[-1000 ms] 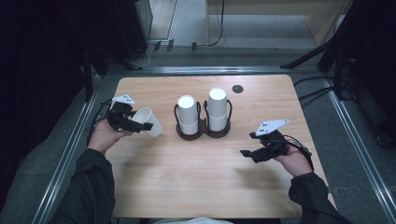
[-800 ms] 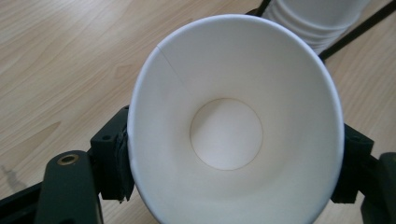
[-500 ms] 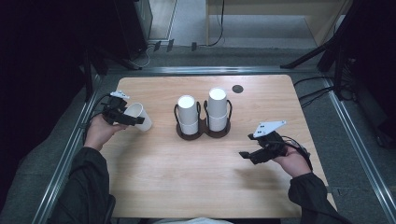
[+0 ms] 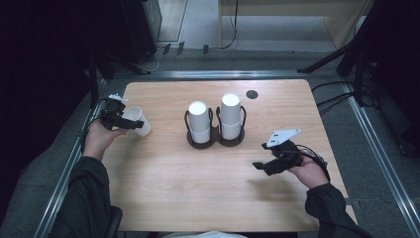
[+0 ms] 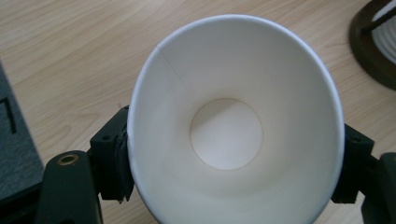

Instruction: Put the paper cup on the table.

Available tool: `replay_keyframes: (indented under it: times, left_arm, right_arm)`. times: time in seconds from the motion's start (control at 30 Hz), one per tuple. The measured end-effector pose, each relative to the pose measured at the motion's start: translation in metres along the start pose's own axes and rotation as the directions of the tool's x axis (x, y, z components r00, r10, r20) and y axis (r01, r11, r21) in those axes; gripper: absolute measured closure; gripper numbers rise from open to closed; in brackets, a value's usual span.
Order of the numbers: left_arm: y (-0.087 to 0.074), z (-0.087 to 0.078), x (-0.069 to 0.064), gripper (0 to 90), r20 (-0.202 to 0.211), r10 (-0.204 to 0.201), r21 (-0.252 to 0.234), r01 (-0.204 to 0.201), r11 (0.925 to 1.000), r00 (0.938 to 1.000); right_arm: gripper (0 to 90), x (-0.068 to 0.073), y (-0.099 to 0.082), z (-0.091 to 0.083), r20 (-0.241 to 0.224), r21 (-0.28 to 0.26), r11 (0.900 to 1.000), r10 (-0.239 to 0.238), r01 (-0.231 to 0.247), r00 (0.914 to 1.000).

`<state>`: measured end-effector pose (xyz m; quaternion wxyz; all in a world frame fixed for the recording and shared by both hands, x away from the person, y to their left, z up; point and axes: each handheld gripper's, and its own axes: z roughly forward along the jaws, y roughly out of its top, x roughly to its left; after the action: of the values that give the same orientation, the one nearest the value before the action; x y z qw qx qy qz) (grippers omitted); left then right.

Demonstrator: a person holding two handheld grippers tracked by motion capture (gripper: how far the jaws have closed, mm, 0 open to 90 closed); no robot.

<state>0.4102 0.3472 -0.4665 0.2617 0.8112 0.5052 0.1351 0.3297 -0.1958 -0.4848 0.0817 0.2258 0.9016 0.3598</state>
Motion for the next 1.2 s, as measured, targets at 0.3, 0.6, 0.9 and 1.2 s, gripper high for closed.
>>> replay_keyframes:
  times: [0.3,0.6,0.9,1.2]
  left_arm:
    - [-0.001,0.008,-0.003,21.1,-0.038,0.002,0.043,0.000,0.9991,0.9993]
    - [-0.001,0.012,-0.007,19.8,-0.061,0.000,0.053,0.004,0.9986,0.9981]
    - [-0.003,0.017,-0.004,13.4,-0.024,-0.056,0.050,0.058,0.9971,0.9981]
    - [-0.003,0.015,-0.001,1.2,-0.014,-0.106,0.042,0.107,0.9934,0.9943]
  right_arm:
    - [22.5,-0.001,-0.001,0.002,0.000,0.009,0.9999,-0.007,0.007,1.0000]
    - [22.5,-0.001,-0.001,0.002,0.007,0.008,1.0000,-0.003,0.003,1.0000]
    - [22.3,0.000,-0.001,0.002,0.004,0.004,1.0000,-0.006,0.006,1.0000]
    - [22.1,0.001,-0.001,0.003,-0.003,0.006,0.9999,-0.016,0.016,0.9999]
